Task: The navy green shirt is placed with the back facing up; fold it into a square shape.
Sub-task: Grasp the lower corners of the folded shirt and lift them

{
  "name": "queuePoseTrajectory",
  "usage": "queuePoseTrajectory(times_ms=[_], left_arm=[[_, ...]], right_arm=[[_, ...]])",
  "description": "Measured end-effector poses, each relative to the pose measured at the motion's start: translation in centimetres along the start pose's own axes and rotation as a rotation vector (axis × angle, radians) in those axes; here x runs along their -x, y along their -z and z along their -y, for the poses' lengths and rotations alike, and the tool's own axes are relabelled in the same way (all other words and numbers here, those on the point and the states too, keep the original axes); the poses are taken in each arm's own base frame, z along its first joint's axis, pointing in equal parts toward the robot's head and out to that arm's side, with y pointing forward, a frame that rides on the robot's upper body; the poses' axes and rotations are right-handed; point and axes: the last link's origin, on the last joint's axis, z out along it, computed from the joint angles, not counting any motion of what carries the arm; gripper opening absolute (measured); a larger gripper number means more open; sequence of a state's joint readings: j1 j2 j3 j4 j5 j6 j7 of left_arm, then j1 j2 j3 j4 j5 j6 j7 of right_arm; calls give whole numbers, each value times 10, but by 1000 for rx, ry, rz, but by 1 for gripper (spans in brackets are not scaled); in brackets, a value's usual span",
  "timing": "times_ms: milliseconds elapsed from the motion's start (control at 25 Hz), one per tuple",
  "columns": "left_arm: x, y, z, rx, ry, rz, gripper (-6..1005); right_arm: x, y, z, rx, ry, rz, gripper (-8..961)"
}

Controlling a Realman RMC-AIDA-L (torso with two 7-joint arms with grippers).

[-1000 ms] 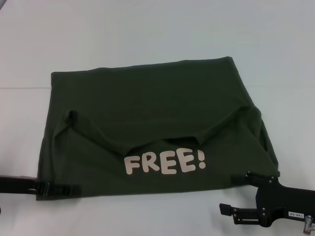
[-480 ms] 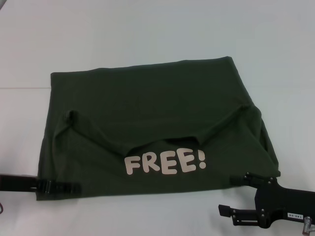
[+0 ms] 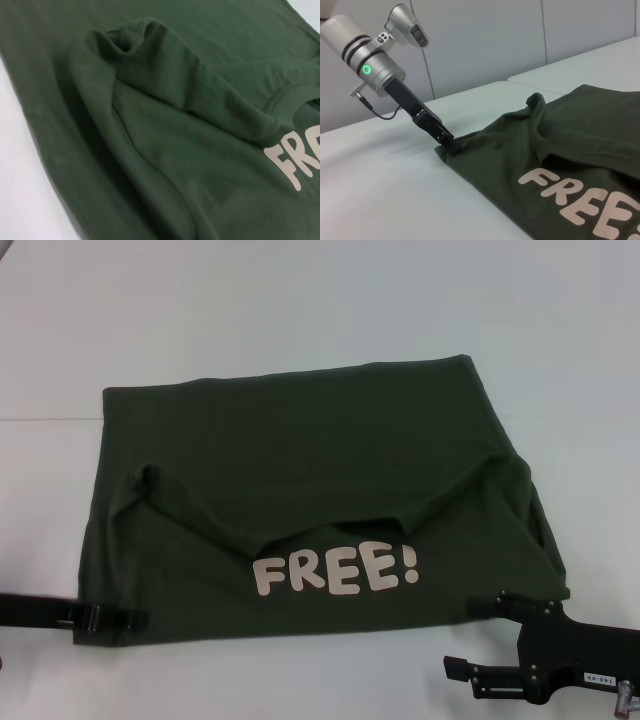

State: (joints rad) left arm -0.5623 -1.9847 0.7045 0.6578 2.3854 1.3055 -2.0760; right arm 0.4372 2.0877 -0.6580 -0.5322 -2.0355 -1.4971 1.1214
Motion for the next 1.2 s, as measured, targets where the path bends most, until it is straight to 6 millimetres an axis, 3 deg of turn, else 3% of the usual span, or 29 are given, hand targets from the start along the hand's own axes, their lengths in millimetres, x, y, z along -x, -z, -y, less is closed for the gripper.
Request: queuePoseTrajectory(times_ms=[320,680,840,1200], left_arm=[[0,-1,-1,3,-3,5,193],[2,-1,0,-6,1,20,67],[1,0,1,-5,11,12,39],[-1,1,-1,3,6,10,39]], right_arm=[[0,0,0,1,-1,0,928],[4,1,2,2,-52,4,927],[25,9,16,-24,-191,-2,926],[95,44,73,-191,-686,-149,925]])
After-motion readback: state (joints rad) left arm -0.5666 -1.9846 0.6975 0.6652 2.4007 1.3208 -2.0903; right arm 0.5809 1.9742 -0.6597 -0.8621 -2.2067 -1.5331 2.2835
